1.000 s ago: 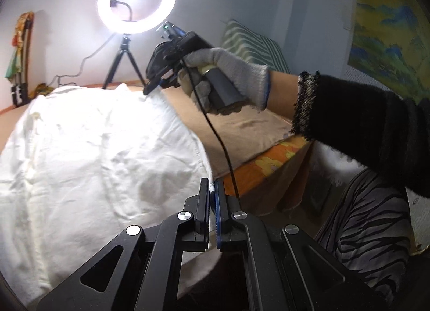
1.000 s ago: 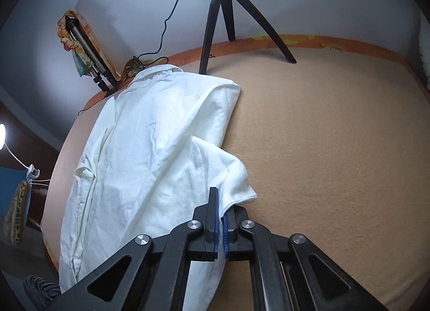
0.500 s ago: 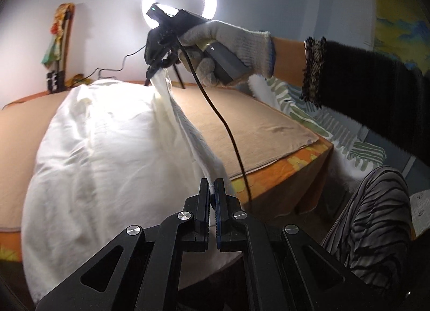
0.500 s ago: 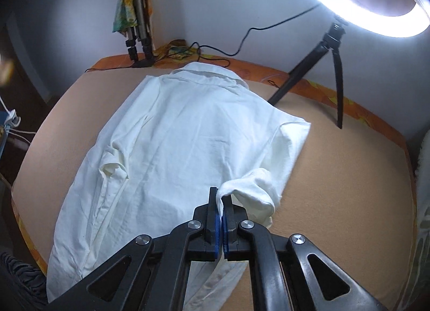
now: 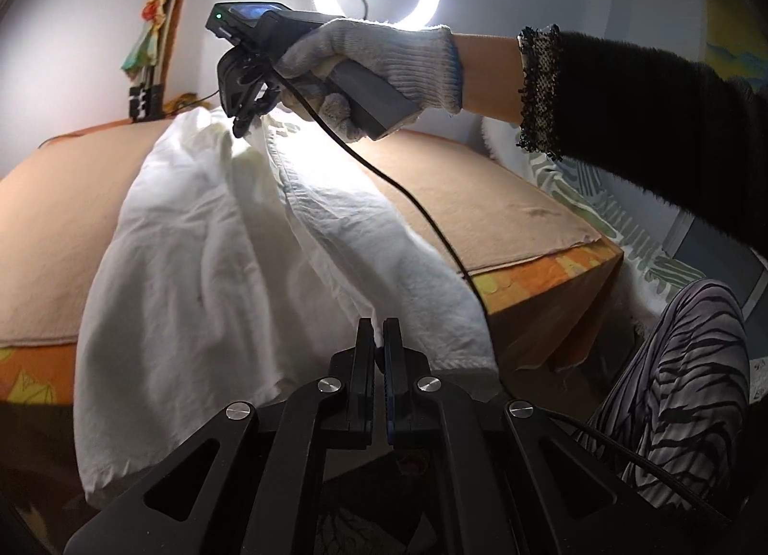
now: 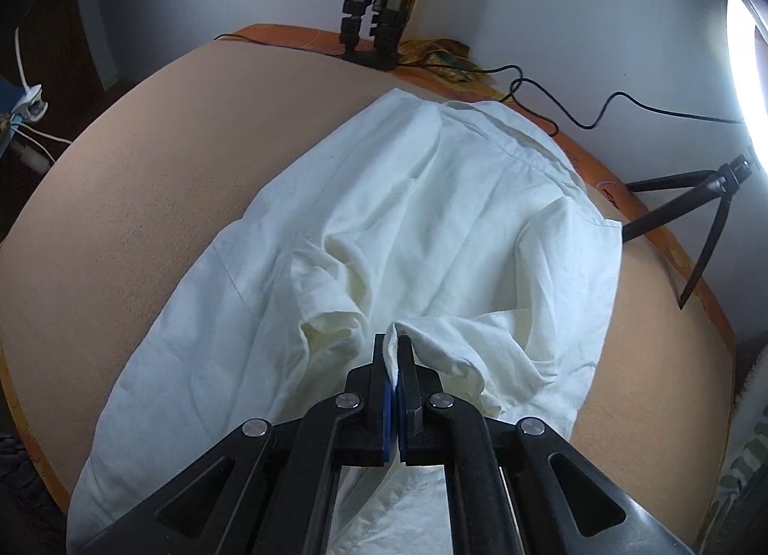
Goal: Fold small clothes
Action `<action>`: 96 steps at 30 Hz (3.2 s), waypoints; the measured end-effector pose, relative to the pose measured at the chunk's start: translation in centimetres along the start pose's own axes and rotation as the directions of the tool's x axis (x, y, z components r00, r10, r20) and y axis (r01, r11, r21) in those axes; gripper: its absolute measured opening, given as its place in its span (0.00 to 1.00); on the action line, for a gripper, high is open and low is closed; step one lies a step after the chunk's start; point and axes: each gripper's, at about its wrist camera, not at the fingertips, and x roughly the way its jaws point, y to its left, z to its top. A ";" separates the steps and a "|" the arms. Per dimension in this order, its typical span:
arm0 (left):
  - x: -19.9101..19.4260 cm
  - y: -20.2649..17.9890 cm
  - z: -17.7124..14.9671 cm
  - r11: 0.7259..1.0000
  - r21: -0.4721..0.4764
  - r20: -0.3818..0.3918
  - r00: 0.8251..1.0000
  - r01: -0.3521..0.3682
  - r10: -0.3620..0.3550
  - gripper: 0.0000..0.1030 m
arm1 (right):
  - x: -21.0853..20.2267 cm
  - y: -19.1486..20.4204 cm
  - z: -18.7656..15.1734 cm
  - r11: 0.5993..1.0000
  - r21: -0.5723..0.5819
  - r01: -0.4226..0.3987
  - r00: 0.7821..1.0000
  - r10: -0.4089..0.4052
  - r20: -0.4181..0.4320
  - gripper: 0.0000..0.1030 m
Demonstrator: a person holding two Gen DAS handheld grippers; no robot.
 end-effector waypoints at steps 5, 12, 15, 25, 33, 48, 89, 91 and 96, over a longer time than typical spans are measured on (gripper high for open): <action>0.2 0.6 -0.3 1.000 -0.011 -0.018 1.000 -0.009 0.008 0.02 | 1.9 1.3 -0.1 1.000 -0.020 0.009 1.000 -0.010 -0.023 0.00; 0.2 0.6 0.0 1.000 -0.016 -0.057 0.998 -0.020 0.019 0.09 | 1.3 -0.5 -0.8 0.994 0.058 -0.095 0.995 0.095 0.003 0.16; -1.0 0.9 0.3 1.000 -0.012 -0.060 0.998 -0.012 0.011 0.13 | -3.2 -3.4 -2.6 0.968 0.138 -0.208 0.974 0.192 0.121 0.26; -6.1 2.9 3.6 0.998 0.052 -0.042 0.999 0.017 -0.015 0.22 | -12.3 -9.2 -18.8 0.878 0.296 -0.376 0.917 0.308 0.252 0.33; -1.9 4.2 6.9 0.988 0.144 -0.142 0.989 0.062 -0.041 0.22 | -11.3 -4.8 -27.1 0.819 0.328 -0.470 0.883 0.432 0.185 0.37; 1.4 4.1 6.3 0.985 0.150 -0.218 0.974 0.090 -0.056 0.22 | -9.9 -2.3 -29.4 0.829 0.342 -0.442 0.896 0.426 0.125 0.07; -4.6 17.1 -1.7 0.808 -0.581 -0.170 0.956 0.098 -0.238 0.33 | -7.9 7.7 -14.2 0.910 -0.033 -0.413 0.891 0.412 0.193 0.31; -4.5 17.3 -2.1 0.769 -0.620 -0.131 0.947 0.153 -0.294 0.11 | -7.2 7.8 -14.2 0.906 -0.027 -0.422 0.891 0.420 0.173 0.31; -5.6 15.7 -1.0 0.873 -0.479 -0.167 0.966 0.097 -0.198 0.05 | -6.5 8.0 -14.4 0.906 -0.031 -0.423 0.895 0.423 0.144 0.30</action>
